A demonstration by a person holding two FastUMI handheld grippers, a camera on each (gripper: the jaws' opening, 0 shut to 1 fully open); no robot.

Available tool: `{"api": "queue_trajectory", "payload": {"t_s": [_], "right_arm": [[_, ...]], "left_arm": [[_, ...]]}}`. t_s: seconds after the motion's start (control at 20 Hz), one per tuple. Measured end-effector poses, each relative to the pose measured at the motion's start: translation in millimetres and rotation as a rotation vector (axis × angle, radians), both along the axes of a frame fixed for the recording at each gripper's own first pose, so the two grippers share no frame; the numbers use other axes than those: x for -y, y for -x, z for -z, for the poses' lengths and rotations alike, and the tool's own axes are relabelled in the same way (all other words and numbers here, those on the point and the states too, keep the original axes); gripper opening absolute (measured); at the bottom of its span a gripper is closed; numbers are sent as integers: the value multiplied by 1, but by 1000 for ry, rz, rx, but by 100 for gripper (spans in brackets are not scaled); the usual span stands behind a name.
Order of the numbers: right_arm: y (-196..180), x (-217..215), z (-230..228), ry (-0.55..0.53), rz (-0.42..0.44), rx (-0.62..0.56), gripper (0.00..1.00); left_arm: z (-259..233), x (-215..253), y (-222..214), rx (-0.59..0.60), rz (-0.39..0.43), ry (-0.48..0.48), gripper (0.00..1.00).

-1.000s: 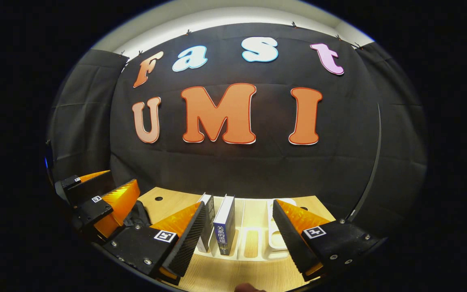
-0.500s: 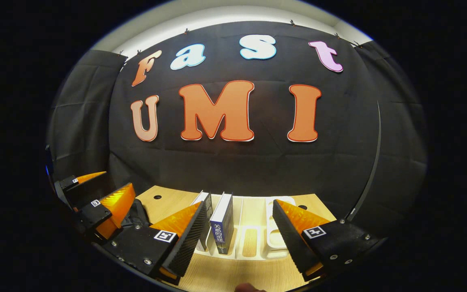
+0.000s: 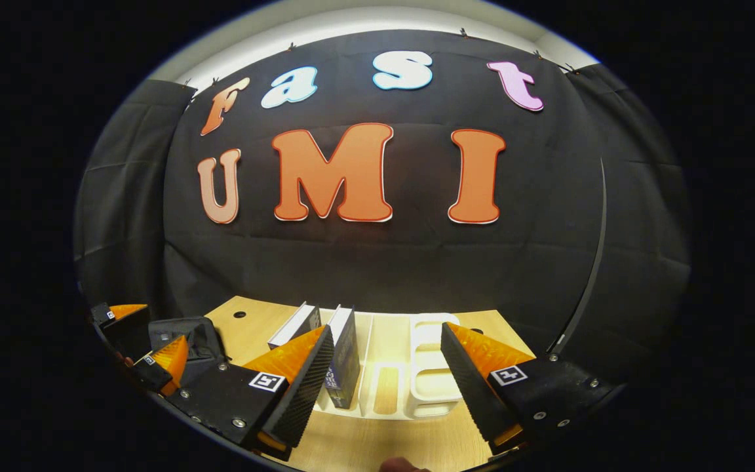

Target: Open the schoolbag, grab two books from the bookshelf and put them into the schoolbag.

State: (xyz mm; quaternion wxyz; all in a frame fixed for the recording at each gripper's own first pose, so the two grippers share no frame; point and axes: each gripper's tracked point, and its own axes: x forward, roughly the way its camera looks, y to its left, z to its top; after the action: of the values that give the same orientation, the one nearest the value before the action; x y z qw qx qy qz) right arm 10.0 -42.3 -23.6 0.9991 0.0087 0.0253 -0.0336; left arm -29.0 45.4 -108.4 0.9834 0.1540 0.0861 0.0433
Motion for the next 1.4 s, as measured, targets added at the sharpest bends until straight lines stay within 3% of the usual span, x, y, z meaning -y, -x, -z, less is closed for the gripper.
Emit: {"api": "queue_trajectory", "payload": {"t_s": [0.3, 0.9, 1.4], "right_arm": [[-4, 13, 9, 3, 10, -17, 98], [-19, 19, 15, 30, -17, -29, 98], [-24, 28, 12, 46, -21, -22, 98]], "left_arm": [[65, -22, 18, -113, -11, -206, 98], [191, -85, 48, -357, -31, -510, 98], [251, -128, 51, -486, -99, -637, 97]]}}
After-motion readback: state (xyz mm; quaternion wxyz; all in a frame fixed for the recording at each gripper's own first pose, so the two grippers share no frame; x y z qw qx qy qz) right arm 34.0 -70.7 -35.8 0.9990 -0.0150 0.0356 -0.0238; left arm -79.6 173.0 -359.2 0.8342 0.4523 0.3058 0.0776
